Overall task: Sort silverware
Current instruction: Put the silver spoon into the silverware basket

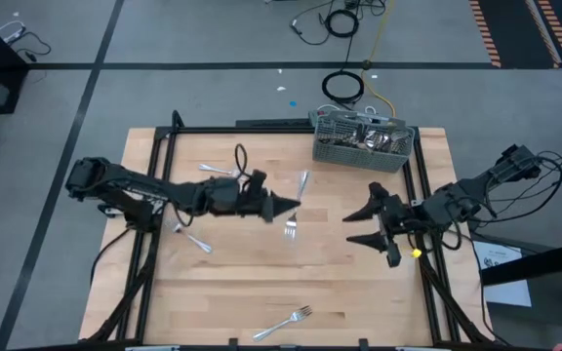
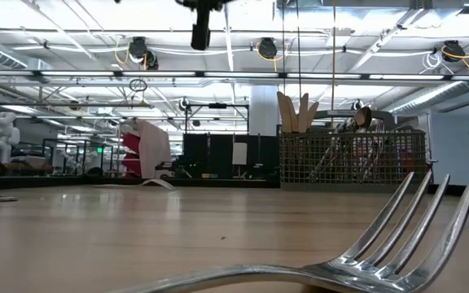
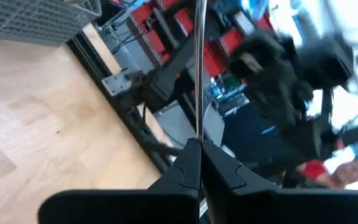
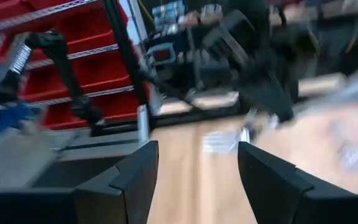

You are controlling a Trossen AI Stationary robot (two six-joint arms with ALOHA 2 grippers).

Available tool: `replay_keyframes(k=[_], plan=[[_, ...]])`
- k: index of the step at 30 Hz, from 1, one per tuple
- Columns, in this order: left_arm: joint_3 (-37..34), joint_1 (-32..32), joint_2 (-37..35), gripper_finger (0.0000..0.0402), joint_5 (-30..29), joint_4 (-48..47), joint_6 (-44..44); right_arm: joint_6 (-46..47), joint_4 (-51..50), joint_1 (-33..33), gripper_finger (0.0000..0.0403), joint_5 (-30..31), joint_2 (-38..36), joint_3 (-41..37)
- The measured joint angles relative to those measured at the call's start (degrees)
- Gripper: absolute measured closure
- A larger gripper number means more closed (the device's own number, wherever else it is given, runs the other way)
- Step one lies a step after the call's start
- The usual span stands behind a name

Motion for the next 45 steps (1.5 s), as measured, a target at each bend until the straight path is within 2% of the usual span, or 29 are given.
replay_keyframes(k=[4, 8, 10, 13, 15, 20, 23, 26, 33, 42, 45], plan=[[0.0, 3.6, 0.0, 0.0393, 1.5, 2.8, -8.0, -20.7, 5.2, -1.1, 0.0195, 2.2, 1.0, 0.0], [0.0, 6.7, 0.0, 0.0395, 4.4, 5.9, -13.7, -48.4, 5.8, -1.2, 0.0195, 3.6, 2.9, 0.0], [0.0, 8.1, 0.0, 0.0396, 6.4, 8.0, -15.4, -60.9, 6.2, -1.2, 0.0195, 8.1, 4.6, 0.0], [0.0, 9.8, 0.0, 0.0396, 9.7, 9.1, -19.4, -74.6, 10.5, -1.5, 0.0195, 17.8, 7.8, 0.0], [0.0, 10.9, 0.0, 0.0397, 12.6, 9.0, -21.3, -83.7, 14.7, -2.0, 0.0195, 22.0, 10.1, 0.0], [0.0, 14.0, 1.7, 0.0397, 20.7, 10.8, -29.0, -101.9, 24.8, -5.0, 0.0195, 24.9, 15.5, 0.0], [0.0, 14.8, 3.1, 0.0398, 27.2, 14.9, -31.7, -103.9, 28.9, -7.3, 0.0195, 25.2, 18.7, 0.9], [0.1, 16.3, 3.8, 0.0398, 32.5, 15.3, -33.2, -104.2, 28.9, -9.0, 0.0195, 25.2, 21.6, 4.1], [0.0, 18.7, 4.1, 0.0398, 38.8, 17.7, -33.2, -104.3, 23.7, -10.4, 0.0195, 25.3, 27.4, 10.3], [0.0, 19.7, 4.1, 0.0398, 41.0, 19.3, -33.0, -104.1, 21.2, -10.4, 0.0195, 27.3, 28.7, 10.9], [0.0, 19.7, 4.1, 0.0398, 41.0, 19.3, -33.1, -103.8, 21.2, -10.4, 0.0195, 25.9, 28.7, 10.9]])
